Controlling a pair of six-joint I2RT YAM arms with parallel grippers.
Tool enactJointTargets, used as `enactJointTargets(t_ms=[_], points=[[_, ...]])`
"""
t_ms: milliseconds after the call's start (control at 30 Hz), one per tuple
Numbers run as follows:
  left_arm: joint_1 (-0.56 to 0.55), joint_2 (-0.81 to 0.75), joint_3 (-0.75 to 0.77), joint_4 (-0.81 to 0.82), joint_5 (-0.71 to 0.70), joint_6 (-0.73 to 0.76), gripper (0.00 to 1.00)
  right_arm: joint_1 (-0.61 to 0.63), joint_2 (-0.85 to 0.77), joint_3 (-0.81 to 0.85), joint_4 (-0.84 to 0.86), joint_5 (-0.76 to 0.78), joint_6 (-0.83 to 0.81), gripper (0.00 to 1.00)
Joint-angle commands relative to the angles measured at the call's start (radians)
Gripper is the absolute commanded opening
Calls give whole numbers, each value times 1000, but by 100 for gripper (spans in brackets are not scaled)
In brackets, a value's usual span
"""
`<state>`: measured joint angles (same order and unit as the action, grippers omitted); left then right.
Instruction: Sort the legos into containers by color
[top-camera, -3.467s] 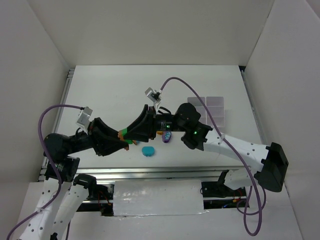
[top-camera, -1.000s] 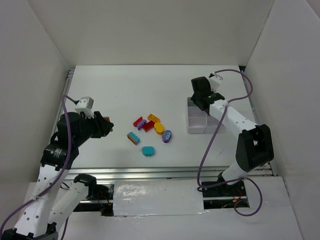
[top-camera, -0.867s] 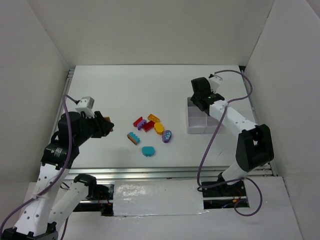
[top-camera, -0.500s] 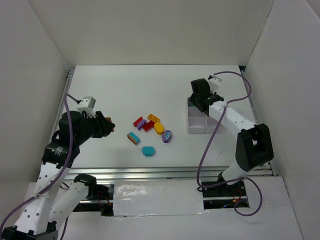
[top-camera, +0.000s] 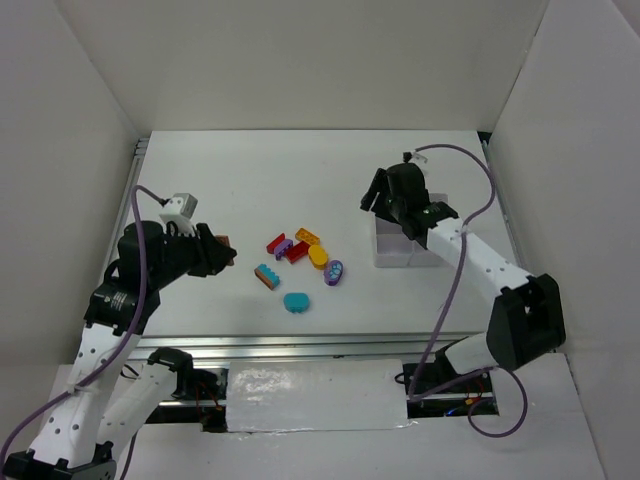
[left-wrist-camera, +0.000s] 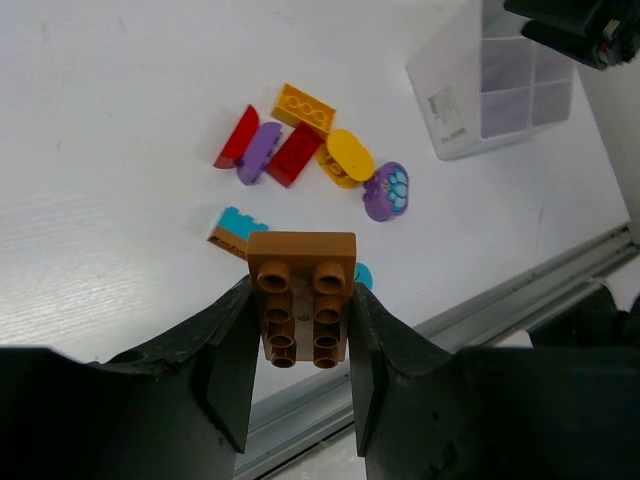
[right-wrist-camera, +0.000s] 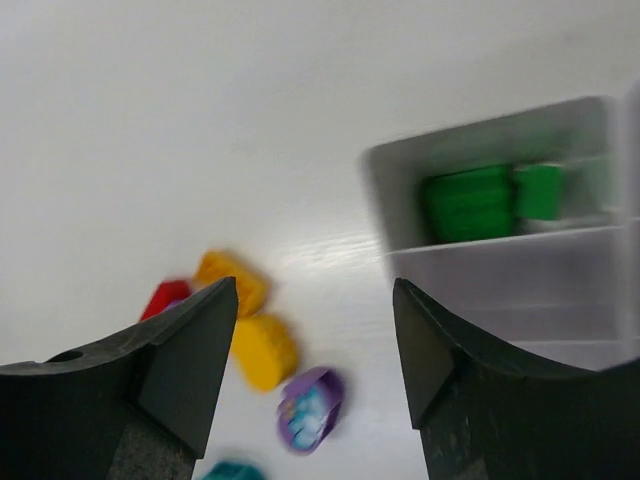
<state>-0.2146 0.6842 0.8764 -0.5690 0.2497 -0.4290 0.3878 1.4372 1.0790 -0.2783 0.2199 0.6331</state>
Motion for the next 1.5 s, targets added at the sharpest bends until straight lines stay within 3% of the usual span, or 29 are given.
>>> enactJointTargets(t_ms=[0, 33, 67, 167, 200, 300, 400, 500, 600, 800, 967, 1100, 1267, 1333, 1400, 1467], points=[[-2, -9, -5, 72, 167, 30, 0, 52, -104, -17, 137, -457, -102, 71], [0, -11, -7, 80, 168, 26, 0, 62, -107, -27, 157, -459, -114, 72], [0, -11, -7, 87, 210, 22, 0, 74, -115, -39, 183, -658, -127, 72], [1, -28, -19, 125, 273, -19, 0, 166, -147, -121, 310, -949, -154, 72], [1, -40, -30, 171, 302, -60, 0, 199, -158, -132, 371, -982, -153, 73], [0, -49, -50, 274, 425, -160, 0, 334, -189, -145, 448, -984, -125, 82], [0, -61, -51, 346, 506, -267, 0, 402, -192, -189, 635, -993, -11, 83], [0, -83, -68, 434, 539, -365, 0, 456, -210, -249, 811, -920, 76, 82], [0, -106, -89, 478, 543, -422, 0, 523, -199, -243, 863, -841, 77, 81], [0, -126, -140, 560, 599, -513, 0, 574, -101, -191, 1071, -901, 181, 77], [-2, -150, -129, 531, 577, -501, 0, 602, -69, -150, 1116, -866, 197, 72], [-2, -156, -132, 550, 586, -522, 0, 614, -64, -148, 1140, -855, 188, 63], [-2, -157, -139, 560, 597, -533, 0, 614, -70, -180, 1211, -854, 200, 36], [-2, -157, -137, 561, 600, -530, 0, 612, -70, -177, 1214, -850, 201, 19], [-2, -155, -131, 554, 597, -516, 0, 614, -64, -172, 1216, -858, 206, 9], [0, -152, -119, 531, 589, -496, 0, 612, -57, -166, 1209, -866, 209, 6]])
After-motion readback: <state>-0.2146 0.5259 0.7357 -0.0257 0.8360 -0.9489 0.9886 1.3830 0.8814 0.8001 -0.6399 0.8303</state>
